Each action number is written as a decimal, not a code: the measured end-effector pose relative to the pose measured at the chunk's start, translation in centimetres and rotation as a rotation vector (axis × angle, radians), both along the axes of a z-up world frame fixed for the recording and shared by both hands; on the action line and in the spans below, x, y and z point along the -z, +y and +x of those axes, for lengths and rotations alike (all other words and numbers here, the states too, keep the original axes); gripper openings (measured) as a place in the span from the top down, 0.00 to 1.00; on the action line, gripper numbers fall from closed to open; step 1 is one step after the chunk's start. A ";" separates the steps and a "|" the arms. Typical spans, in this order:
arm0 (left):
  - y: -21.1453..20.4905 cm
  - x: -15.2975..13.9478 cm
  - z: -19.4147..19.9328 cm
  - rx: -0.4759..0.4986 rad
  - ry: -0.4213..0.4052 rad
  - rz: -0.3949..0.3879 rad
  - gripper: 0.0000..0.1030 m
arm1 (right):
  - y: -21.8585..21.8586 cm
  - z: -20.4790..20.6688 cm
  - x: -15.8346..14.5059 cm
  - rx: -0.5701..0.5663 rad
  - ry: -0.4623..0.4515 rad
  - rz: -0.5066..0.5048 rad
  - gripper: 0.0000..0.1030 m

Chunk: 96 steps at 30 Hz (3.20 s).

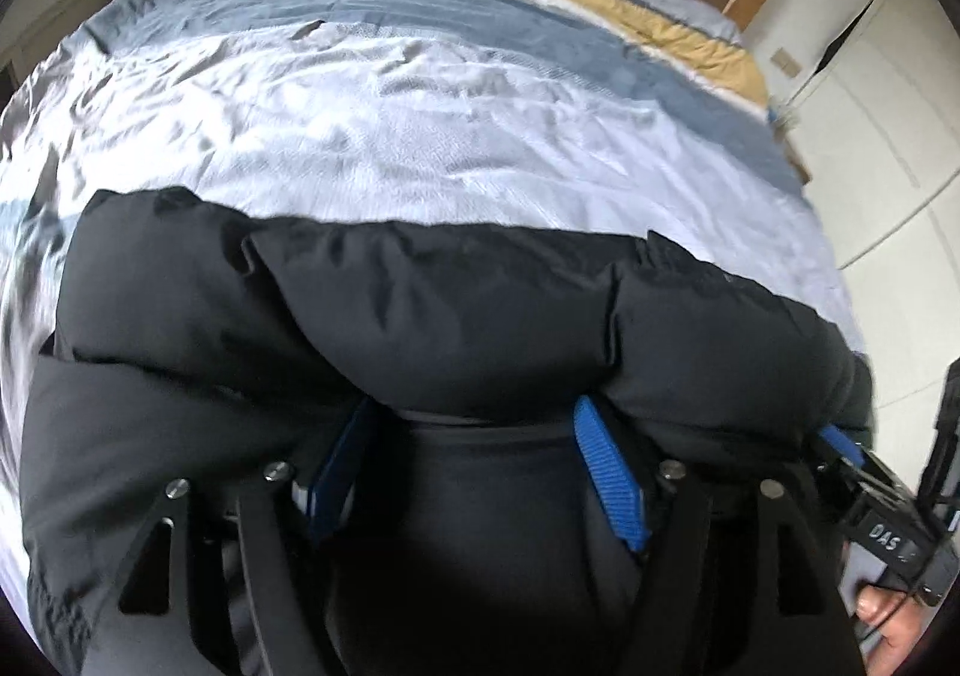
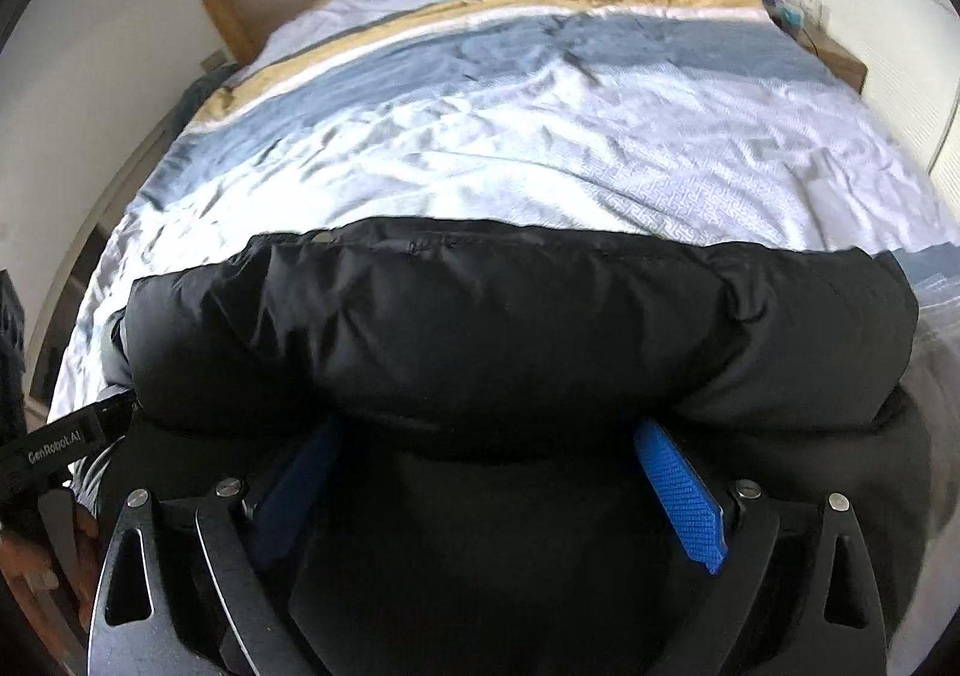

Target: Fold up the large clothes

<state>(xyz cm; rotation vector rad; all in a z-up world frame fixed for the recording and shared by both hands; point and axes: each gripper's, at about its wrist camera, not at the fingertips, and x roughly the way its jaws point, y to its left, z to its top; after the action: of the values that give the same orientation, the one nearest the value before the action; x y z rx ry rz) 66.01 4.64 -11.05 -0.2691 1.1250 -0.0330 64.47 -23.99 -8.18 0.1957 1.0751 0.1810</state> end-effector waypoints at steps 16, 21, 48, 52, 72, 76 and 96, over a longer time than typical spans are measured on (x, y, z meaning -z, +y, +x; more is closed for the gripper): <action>4.7 4.2 5.3 -0.065 0.058 -0.011 0.15 | -3.1 5.4 4.0 0.007 0.097 -0.001 0.01; 9.0 4.0 3.5 -0.161 0.090 0.083 0.16 | -8.6 3.9 4.4 0.114 0.129 -0.061 0.01; 6.0 0.1 -9.9 -0.059 -0.140 0.228 0.15 | -3.6 -7.0 0.1 0.070 -0.042 -0.045 0.01; 6.0 0.2 -10.1 -0.060 -0.145 0.237 0.16 | -5.9 -6.6 0.6 0.138 0.001 -0.101 0.01; 5.6 -1.6 -14.3 -0.016 -0.169 0.270 0.16 | -0.1 -11.7 -3.2 0.015 -0.086 -0.112 0.01; 5.4 -1.2 -14.8 -0.026 -0.173 0.267 0.16 | -0.3 -12.1 -2.4 0.020 -0.065 -0.098 0.01; 5.0 -0.3 -16.0 -0.005 -0.169 0.296 0.15 | -8.2 -15.8 0.1 0.152 0.019 -0.150 0.01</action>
<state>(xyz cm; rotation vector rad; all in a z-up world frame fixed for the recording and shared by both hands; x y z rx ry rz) 49.97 9.60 -10.73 -0.0037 0.9462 0.1127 48.63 -32.18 -8.28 0.1442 1.0834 -0.0384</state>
